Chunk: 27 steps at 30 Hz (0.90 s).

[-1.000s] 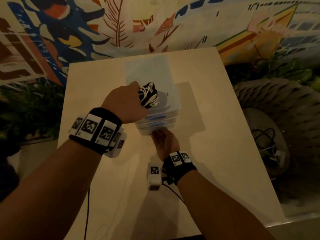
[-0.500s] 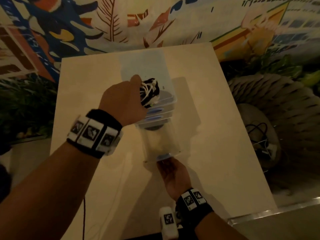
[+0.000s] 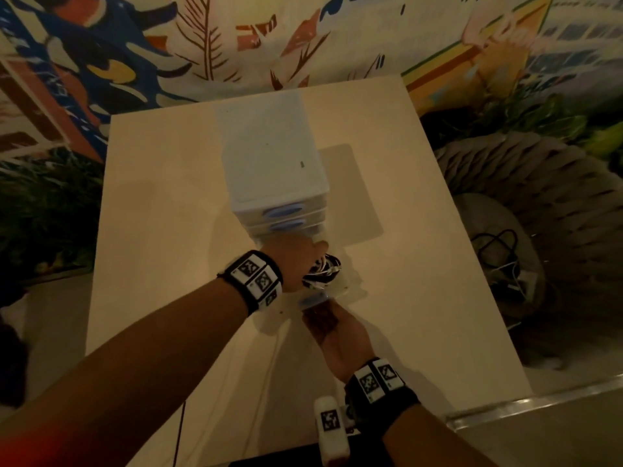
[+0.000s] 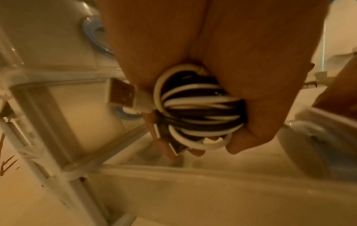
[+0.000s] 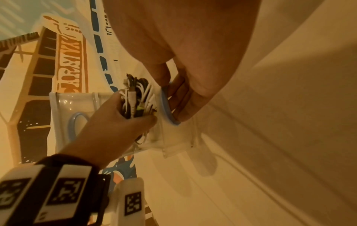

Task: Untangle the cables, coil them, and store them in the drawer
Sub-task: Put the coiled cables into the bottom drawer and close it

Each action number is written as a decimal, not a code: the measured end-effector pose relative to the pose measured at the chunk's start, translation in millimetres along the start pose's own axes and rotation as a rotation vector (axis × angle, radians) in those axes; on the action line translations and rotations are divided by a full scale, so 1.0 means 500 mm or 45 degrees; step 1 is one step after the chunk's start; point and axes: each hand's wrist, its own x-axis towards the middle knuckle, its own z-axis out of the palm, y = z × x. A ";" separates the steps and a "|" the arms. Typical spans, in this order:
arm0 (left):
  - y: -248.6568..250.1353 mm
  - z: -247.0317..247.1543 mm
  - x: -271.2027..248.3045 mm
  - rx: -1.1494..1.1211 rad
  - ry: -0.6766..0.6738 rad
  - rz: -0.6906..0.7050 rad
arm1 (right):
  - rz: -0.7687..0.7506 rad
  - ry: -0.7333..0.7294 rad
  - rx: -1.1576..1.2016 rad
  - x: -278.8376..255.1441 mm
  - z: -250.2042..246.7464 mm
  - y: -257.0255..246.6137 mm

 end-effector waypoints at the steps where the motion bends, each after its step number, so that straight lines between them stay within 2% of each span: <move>1: -0.004 -0.001 0.005 0.026 -0.011 0.029 | -0.005 -0.014 -0.021 -0.002 -0.001 -0.004; 7: -0.010 0.037 0.018 0.153 -0.018 0.145 | -0.031 -0.023 -0.112 0.002 -0.017 -0.022; 11: -0.009 0.051 0.023 0.127 0.118 0.152 | -0.058 0.001 -0.183 0.007 -0.028 -0.022; 13: -0.011 0.048 0.027 0.082 0.206 0.181 | -0.071 -0.001 -0.348 -0.001 -0.029 -0.031; 16: -0.014 0.046 0.028 0.044 0.108 0.151 | -0.038 0.038 -0.839 -0.031 -0.022 -0.059; 17: -0.016 0.048 0.029 0.038 0.067 0.125 | -0.102 0.048 -1.031 -0.043 -0.022 -0.070; 18: -0.017 0.050 0.029 0.029 0.034 0.094 | -0.258 0.039 -1.248 -0.052 -0.026 -0.081; 20: -0.018 0.056 0.030 0.011 0.007 0.057 | -0.761 -0.051 -1.686 -0.069 -0.033 -0.100; 23: -0.021 0.072 0.027 -0.024 0.008 -0.004 | -1.500 -0.339 -1.965 -0.075 0.004 -0.124; 25: -0.026 0.087 0.020 -0.021 0.100 -0.022 | -1.759 -0.574 -2.137 -0.055 0.054 -0.133; 27: -0.031 0.095 0.006 -0.021 0.168 -0.046 | -1.802 -0.659 -2.310 -0.021 0.088 -0.132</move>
